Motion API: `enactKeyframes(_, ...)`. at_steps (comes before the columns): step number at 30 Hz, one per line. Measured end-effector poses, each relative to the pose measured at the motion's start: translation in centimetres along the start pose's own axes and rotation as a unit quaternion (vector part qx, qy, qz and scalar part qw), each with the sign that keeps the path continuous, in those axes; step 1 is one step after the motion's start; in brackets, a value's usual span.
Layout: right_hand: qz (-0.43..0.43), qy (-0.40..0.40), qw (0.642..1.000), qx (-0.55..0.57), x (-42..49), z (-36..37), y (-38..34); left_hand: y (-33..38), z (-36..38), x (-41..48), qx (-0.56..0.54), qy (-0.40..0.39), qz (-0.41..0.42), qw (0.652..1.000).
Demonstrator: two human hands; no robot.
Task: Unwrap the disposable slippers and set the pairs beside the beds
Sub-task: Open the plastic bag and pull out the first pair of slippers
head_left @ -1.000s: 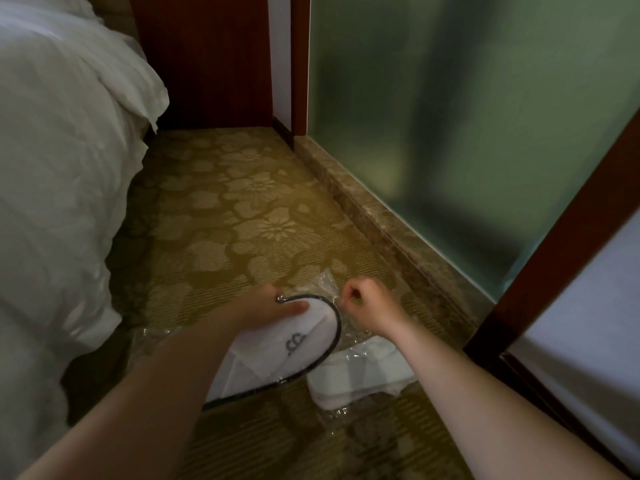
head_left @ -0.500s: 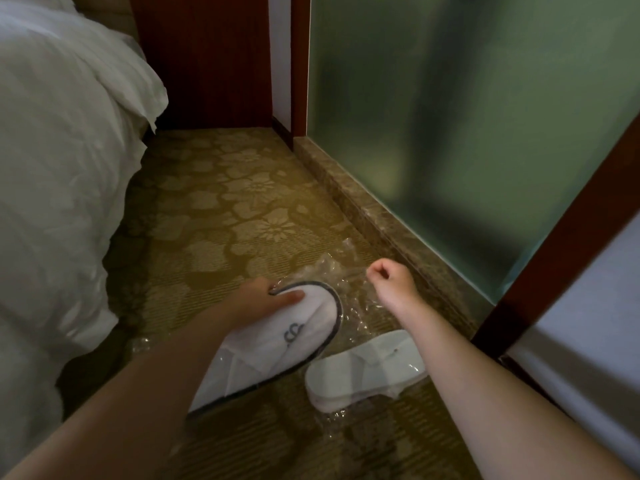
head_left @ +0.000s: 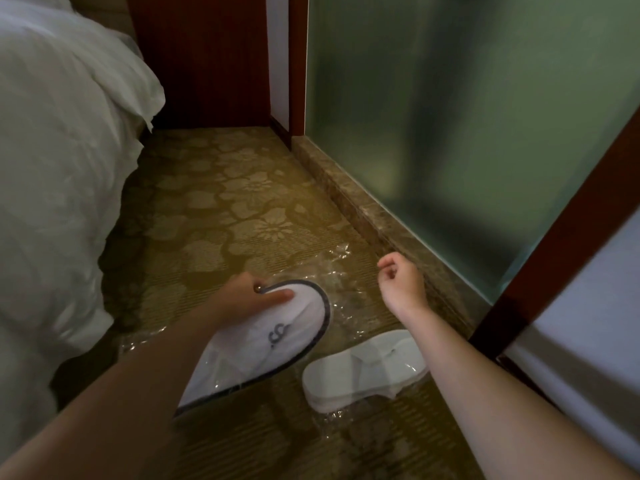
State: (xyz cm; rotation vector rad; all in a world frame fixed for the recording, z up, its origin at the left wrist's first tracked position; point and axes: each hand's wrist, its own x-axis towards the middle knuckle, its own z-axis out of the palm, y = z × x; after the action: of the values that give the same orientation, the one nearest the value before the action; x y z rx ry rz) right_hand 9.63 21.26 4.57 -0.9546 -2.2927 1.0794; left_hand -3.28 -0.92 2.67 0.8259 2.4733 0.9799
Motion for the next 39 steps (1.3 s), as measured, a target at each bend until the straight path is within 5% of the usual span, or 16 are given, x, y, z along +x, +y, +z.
enactKeyframes(6,-0.063,-0.133,0.984,0.105,-0.8,0.5,-2.5,-1.4,-0.4,-0.3,0.038,0.014,-0.033,0.999)
enactKeyframes(10,0.038,-0.226,0.965,0.129,-0.8,2.1,-2.8,-0.9,-0.4,-0.1,0.034,0.014,-0.026,0.999)
enactKeyframes(13,0.142,-0.294,0.919,0.222,-1.2,2.0,-2.6,-0.4,-0.3,0.0,0.031,0.009,-0.007,0.999)
enactKeyframes(20,0.188,-0.338,0.873,0.296,-1.7,-0.2,-2.1,0.7,-0.1,0.2,0.005,-0.004,0.012,1.000)
enactKeyframes(33,0.111,-0.428,0.891,0.107,-1.9,1.0,-2.4,0.5,0.3,0.4,0.037,-0.012,0.008,0.999)
enactKeyframes(39,0.067,-0.360,0.928,0.066,-1.5,1.7,-2.2,0.5,0.9,1.0,0.070,0.000,-0.020,0.997)
